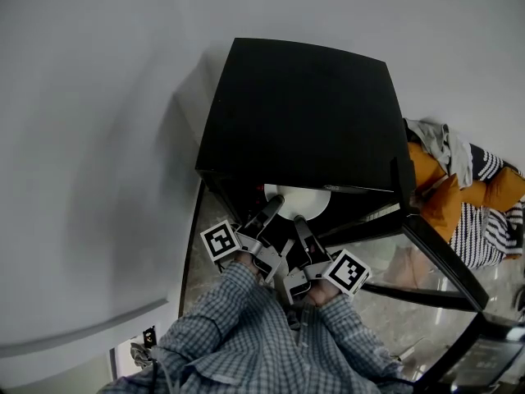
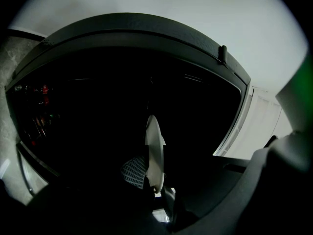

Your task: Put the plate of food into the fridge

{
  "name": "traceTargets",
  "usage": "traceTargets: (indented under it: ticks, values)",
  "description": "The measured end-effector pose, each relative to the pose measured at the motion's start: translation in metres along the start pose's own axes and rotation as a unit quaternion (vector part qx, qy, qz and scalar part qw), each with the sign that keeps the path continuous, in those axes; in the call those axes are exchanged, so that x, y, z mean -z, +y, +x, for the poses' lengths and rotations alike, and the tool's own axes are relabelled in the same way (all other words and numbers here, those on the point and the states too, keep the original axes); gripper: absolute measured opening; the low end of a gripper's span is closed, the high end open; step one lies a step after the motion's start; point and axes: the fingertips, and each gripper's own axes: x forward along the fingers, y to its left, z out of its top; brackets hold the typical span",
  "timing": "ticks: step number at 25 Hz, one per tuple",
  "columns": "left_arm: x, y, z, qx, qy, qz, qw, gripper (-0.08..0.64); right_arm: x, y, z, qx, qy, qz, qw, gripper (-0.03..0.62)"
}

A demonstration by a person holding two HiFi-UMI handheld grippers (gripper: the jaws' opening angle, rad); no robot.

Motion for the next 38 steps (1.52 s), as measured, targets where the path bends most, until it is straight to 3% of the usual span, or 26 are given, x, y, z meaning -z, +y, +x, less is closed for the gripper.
traceTargets:
  ticks: [6,13,28,38]
  values:
    - [-0.001,-0.002,0.004,0.000,0.014,0.005,0.9999,0.075,-0.003,0.000,0.001,0.005,-0.028,0.028,0.999,0.044]
    - [0.006,-0.008,0.011,-0.005,0.065,0.039,0.9972,0.077,-0.016,-0.002,0.007,0.008,-0.050,0.039,0.998,0.038]
    - [0.002,0.001,-0.017,-0.023,0.046,0.040,0.9979,0.077,-0.028,-0.011,0.034,0.012,-0.049,0.033,0.998,0.038]
    - [0.007,-0.005,-0.035,-0.008,0.047,0.032,0.9983,0.075,-0.039,-0.012,0.049,0.007,-0.049,0.030,0.998,0.038]
